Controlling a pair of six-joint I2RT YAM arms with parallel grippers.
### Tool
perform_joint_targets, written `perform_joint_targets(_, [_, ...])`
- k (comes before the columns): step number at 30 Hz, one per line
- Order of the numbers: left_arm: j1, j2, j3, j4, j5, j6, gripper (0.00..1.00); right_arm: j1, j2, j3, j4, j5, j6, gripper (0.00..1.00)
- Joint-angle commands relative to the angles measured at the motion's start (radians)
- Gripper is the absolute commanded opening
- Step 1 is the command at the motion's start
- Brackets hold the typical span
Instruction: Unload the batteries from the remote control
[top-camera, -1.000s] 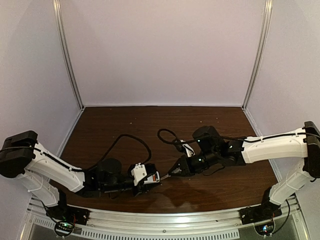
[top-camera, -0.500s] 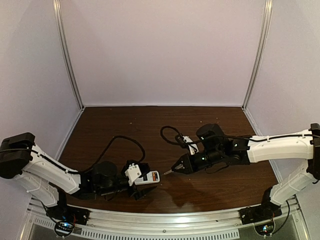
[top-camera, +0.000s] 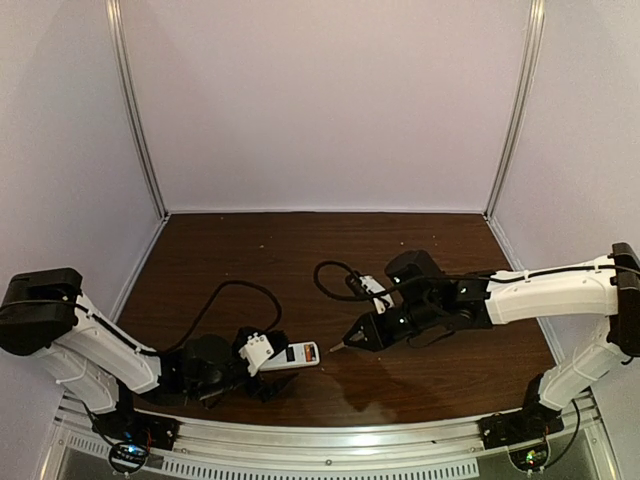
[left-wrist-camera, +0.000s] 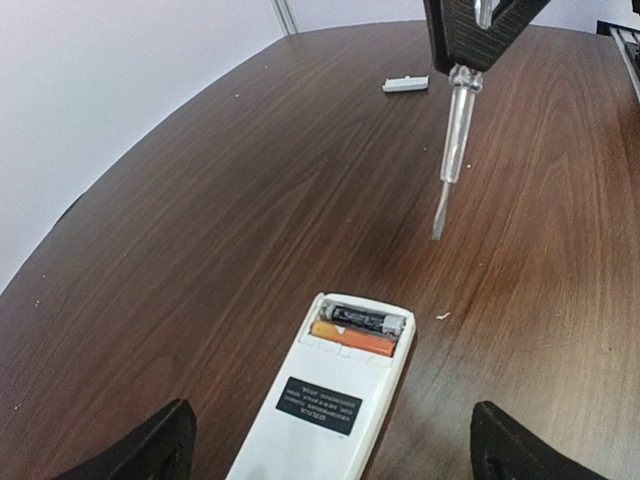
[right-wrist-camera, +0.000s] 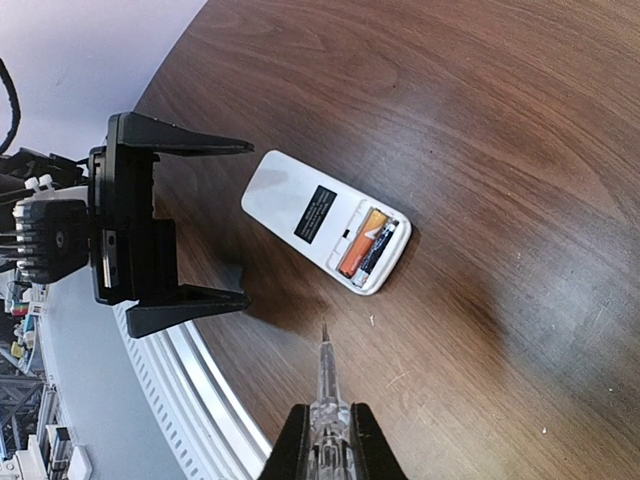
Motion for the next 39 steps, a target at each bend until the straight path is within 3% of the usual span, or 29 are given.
perform_joint_targets(1, [0.001, -0.002, -0.007, 0.009, -0.002, -0.041, 0.98, 0.002, 0.011, 0.027, 0.002, 0.008, -0.034, 0.00])
perform_joint_targets(12, [0.130, 0.026, -0.055, 0.089, 0.187, -0.053, 0.97, 0.002, 0.000, -0.003, 0.020, -0.007, -0.033, 0.00])
perform_joint_targets(37, [0.289, 0.245, -0.009, 0.218, 0.391, -0.026, 0.97, 0.004, -0.059, -0.054, 0.020, 0.005, -0.016, 0.00])
perform_joint_targets(39, [0.288, 0.259, -0.001, 0.219, 0.414, -0.022, 0.94, 0.005, -0.063, -0.059, 0.021, 0.006, -0.013, 0.00])
